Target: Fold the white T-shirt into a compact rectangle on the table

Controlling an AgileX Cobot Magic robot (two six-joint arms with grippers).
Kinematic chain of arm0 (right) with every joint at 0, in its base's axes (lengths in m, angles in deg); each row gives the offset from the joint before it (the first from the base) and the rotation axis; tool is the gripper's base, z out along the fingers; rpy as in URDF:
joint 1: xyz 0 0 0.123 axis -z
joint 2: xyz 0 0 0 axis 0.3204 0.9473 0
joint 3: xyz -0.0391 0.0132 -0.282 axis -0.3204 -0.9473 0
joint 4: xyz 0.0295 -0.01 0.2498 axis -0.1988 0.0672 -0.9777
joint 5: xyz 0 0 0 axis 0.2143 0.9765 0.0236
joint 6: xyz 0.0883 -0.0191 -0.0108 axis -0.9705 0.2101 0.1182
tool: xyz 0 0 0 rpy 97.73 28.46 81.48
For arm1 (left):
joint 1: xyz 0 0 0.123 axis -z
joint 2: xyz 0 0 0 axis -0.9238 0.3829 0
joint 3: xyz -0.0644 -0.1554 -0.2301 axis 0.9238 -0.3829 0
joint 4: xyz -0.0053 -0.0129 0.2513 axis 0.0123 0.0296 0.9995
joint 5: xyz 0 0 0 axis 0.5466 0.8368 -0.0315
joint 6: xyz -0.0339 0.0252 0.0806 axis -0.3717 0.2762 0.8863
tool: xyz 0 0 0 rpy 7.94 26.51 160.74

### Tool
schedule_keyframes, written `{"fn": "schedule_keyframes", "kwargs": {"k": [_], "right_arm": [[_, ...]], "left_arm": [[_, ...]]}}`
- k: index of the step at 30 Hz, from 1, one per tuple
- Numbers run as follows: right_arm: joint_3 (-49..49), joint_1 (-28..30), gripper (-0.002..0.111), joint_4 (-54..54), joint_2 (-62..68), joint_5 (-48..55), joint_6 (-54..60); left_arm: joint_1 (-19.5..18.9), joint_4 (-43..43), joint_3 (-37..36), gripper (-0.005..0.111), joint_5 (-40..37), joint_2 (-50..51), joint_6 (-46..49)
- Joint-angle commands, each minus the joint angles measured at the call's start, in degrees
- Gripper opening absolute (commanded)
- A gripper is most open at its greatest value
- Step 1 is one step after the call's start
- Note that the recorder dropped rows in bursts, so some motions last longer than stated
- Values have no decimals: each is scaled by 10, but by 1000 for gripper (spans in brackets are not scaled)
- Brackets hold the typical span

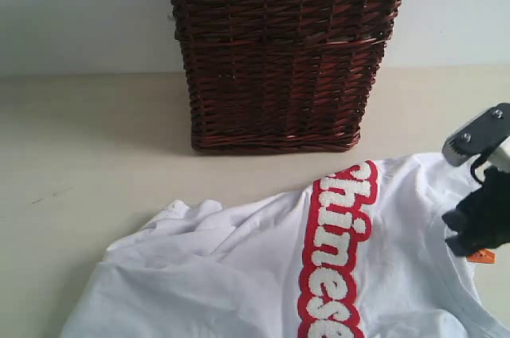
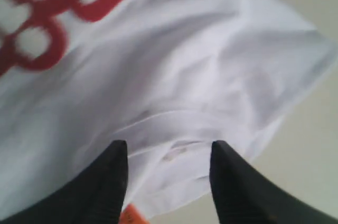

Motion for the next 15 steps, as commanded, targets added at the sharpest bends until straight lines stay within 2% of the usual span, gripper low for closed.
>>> {"fn": "schedule_keyframes", "kwargs": {"k": [1, 5, 10, 13, 15], "right_arm": [[-1, 0, 51, -7, 5, -117, -123], [-1, 3, 51, -5, 32, -162, -131], [8, 44, 51, -10, 62, -266, -133], [30, 75, 49, -39, 79, -212, -134], [45, 89, 42, -35, 96, -158, -134]], "left_arm": [[-2, 2, -2, 0, -2, -3, 1], [-2, 2, -2, 0, -2, -3, 1], [-2, 2, -2, 0, -2, -3, 1], [-2, 2, -2, 0, -2, -3, 1], [-2, 2, -2, 0, -2, -3, 1]]}}
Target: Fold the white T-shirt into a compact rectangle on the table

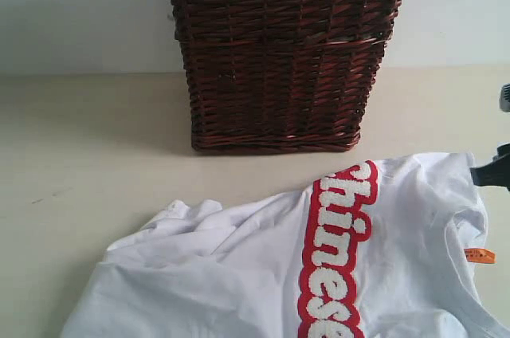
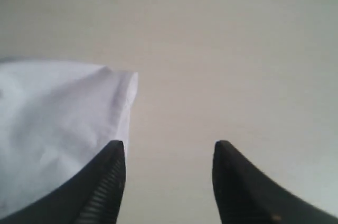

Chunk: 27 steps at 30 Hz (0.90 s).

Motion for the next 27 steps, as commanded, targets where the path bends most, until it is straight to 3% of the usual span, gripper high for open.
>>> {"fn": "schedule_keyframes", "kwargs": {"k": [1, 7, 16, 19, 23, 27], "right_arm": [[35, 35, 38, -8, 34, 91, -2], [58, 40, 22, -8, 79, 107, -2], [67, 40, 21, 1, 140, 26, 15], [87, 40, 17, 27, 168, 53, 13], [122, 38, 2, 22, 180, 94, -9], [158, 38, 0, 19, 180, 138, -21]], "left_arm": [[-2, 2, -2, 0, -2, -3, 1], [-2, 2, -2, 0, -2, -3, 1], [-2, 2, -2, 0, -2, -3, 1], [-2, 2, -2, 0, -2, -3, 1], [-2, 2, -2, 0, -2, -3, 1], [-2, 2, -2, 0, -2, -3, 1]]}}
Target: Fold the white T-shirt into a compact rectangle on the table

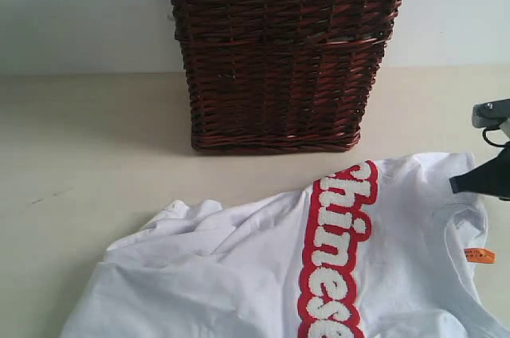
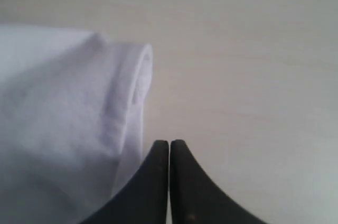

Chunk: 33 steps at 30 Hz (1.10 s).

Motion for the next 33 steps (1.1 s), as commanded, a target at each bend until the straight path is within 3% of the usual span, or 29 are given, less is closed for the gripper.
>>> {"fn": "schedule_keyframes", "kwargs": {"k": [1, 8, 11, 16, 18, 24, 27, 29, 33], "right_arm": [[39, 0, 0, 2, 0, 53, -13], [55, -4, 0, -1, 3, 96, 38], [55, -14, 0, -46, 17, 134, 126], [55, -41, 0, -383, 21, 326, 475], [55, -47, 0, -435, 12, 359, 512], [55, -47, 3, -396, -39, 292, 496], [52, -47, 30, -395, -117, 245, 493], [35, -47, 41, -354, -146, 231, 448], [-23, -47, 47, -167, -166, 241, 334]], "left_arm": [[-2, 2, -2, 0, -2, -3, 1], [-2, 2, -2, 0, -2, -3, 1], [-2, 2, -2, 0, -2, -3, 1], [-2, 2, -2, 0, -2, -3, 1], [-2, 2, -2, 0, -2, -3, 1], [-2, 2, -2, 0, -2, -3, 1], [-2, 2, -2, 0, -2, -3, 1], [-2, 2, -2, 0, -2, -3, 1], [-2, 2, -2, 0, -2, -3, 1]]}}
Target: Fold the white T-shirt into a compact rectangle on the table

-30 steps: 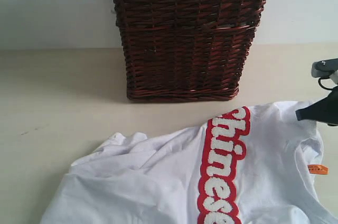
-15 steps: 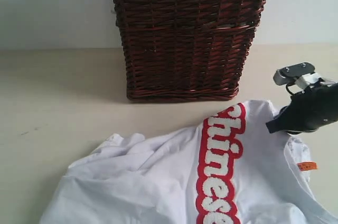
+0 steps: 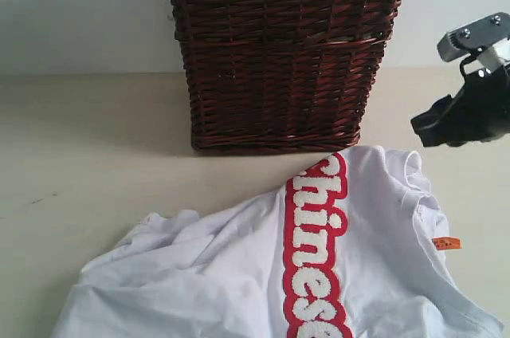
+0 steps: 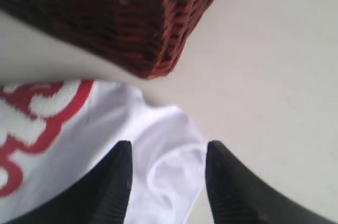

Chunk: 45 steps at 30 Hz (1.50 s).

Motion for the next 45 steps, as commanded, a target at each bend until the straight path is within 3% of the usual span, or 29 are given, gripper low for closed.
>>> {"fn": "schedule_keyframes", "kwargs": {"k": [1, 6, 11, 16, 22, 27, 32, 34, 40, 45], "right_arm": [[-68, -1, 47, 199, -16, 11, -129], [-128, -1, 44, 234, -11, 55, -144], [-133, -1, 40, 221, -11, 175, -126], [-133, -1, 40, 225, -11, 176, -129], [-133, -1, 42, 284, -11, 248, -142], [-133, -1, 54, 379, -11, 193, -215], [-134, -1, 54, 405, -10, 166, -246], [-134, -1, 50, 398, -10, 185, -246], [-134, -1, 4, 390, -10, 300, -188], [-134, -1, 0, 383, -10, 380, -47]], "left_arm": [[-2, 2, -2, 0, -2, -3, 1], [-2, 2, -2, 0, -2, -3, 1], [-2, 2, -2, 0, -2, -3, 1], [-2, 2, -2, 0, -2, -3, 1], [-2, 2, -2, 0, -2, -3, 1], [-2, 2, -2, 0, -2, -3, 1], [-2, 2, -2, 0, -2, -3, 1], [-2, 2, -2, 0, -2, -3, 1], [-2, 2, -2, 0, -2, -3, 1], [-2, 2, -2, 0, -2, -3, 1]]}}
